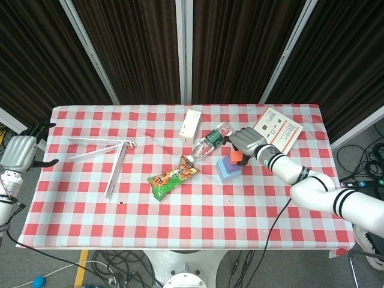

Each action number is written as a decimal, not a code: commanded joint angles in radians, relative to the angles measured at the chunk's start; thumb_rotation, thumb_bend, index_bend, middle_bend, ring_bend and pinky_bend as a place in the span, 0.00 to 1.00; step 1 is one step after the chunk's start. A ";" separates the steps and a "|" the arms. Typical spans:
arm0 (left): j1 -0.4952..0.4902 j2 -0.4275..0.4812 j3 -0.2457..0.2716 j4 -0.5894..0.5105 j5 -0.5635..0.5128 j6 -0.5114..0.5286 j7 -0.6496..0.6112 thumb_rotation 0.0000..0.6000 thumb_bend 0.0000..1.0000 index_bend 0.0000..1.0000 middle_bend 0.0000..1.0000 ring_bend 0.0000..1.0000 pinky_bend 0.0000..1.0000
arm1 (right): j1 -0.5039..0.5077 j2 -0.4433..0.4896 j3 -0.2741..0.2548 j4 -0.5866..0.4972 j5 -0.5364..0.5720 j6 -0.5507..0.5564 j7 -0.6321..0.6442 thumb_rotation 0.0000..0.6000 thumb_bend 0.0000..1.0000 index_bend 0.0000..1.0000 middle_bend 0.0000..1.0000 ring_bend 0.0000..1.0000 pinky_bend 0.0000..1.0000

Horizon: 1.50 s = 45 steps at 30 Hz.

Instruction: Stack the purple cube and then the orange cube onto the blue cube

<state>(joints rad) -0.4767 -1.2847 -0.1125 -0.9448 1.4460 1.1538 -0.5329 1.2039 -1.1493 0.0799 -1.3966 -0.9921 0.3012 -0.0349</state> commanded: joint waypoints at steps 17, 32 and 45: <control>-0.008 0.001 0.000 0.006 0.000 -0.009 -0.007 1.00 0.07 0.21 0.19 0.16 0.29 | 0.006 -0.013 0.007 0.022 -0.055 -0.032 0.047 1.00 0.13 0.25 0.50 0.24 0.21; -0.010 0.008 -0.002 -0.005 -0.003 -0.010 -0.001 1.00 0.07 0.21 0.18 0.16 0.29 | 0.004 0.018 0.032 0.005 -0.089 -0.020 0.083 1.00 0.05 0.16 0.35 0.17 0.19; -0.006 0.044 -0.005 -0.093 -0.002 0.011 0.060 1.00 0.07 0.21 0.18 0.16 0.29 | -0.248 0.405 0.104 -0.304 -0.187 0.201 0.245 1.00 0.04 0.16 0.34 0.14 0.17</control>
<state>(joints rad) -0.4845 -1.2453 -0.1178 -1.0281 1.4447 1.1619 -0.4815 1.0494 -0.8187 0.1796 -1.6301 -1.1416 0.4275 0.1527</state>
